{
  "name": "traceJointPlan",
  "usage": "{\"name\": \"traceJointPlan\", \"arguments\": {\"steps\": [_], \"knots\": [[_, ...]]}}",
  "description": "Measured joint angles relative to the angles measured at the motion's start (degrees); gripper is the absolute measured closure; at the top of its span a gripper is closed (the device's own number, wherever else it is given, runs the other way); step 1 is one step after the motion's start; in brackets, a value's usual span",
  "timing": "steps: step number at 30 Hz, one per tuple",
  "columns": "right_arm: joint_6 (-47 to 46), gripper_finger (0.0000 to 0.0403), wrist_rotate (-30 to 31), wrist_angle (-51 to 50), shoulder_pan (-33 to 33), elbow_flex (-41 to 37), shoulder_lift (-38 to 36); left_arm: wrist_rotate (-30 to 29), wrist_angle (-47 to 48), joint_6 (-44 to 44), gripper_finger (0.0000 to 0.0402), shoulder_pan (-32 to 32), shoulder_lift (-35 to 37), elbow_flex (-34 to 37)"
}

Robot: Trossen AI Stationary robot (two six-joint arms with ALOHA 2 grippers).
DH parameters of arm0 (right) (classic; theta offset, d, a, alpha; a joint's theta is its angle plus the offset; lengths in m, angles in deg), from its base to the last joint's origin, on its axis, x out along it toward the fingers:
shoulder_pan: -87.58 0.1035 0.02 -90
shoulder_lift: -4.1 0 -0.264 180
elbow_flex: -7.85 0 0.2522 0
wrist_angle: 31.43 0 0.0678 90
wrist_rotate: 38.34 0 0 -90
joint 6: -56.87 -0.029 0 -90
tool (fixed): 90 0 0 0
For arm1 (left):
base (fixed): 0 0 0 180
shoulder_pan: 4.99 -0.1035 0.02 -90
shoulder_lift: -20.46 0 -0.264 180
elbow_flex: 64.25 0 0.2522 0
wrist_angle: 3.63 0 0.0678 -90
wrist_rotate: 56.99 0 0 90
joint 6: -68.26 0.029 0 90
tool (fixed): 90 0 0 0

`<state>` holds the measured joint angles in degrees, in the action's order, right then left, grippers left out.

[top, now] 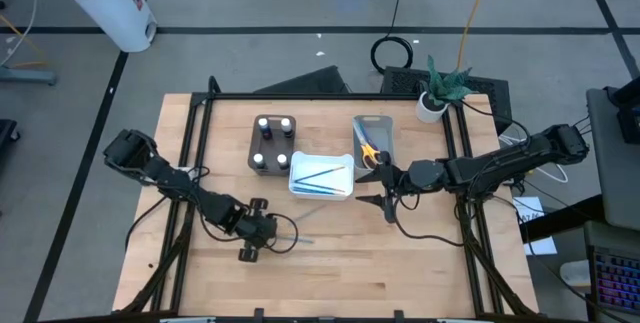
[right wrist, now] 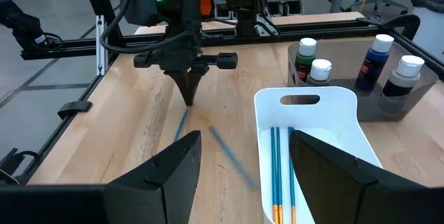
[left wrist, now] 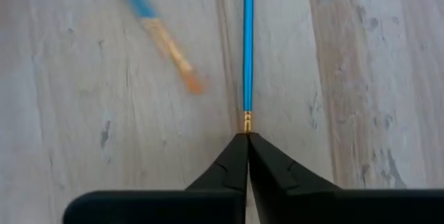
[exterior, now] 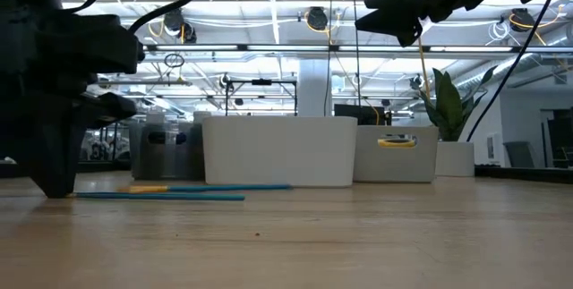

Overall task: Pick & Place Paint Supplies
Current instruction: Put the blue paint brush into the white bin

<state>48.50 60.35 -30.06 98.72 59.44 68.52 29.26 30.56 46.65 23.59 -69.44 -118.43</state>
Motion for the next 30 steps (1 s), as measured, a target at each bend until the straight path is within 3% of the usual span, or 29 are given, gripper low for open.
{"name": "traceJointPlan", "arguments": {"steps": [6, 15, 19, 30], "knots": [[0.59, 0.0192, 0.01, 0.00, 0.00, 0.00, 0.00, 1.78, 1.19, 2.39, 0.0397, 1.23, 0.00, 0.00], [-0.51, 0.0192, 0.01, 0.00, 0.14, 0.00, 0.00, 1.71, 0.29, -4.44, 0.0400, 1.50, -0.44, -2.66], [-1.02, 0.0192, 0.02, 2.34, 1.34, 0.00, 1.54, -2.34, 3.21, -8.17, 0.0400, 1.18, -0.35, -8.35], [9.59, 0.0192, 0.02, 15.90, 4.74, 1.35, 12.51, -11.13, 20.59, -7.31, 0.0401, 0.09, -0.19, -27.82]]}}
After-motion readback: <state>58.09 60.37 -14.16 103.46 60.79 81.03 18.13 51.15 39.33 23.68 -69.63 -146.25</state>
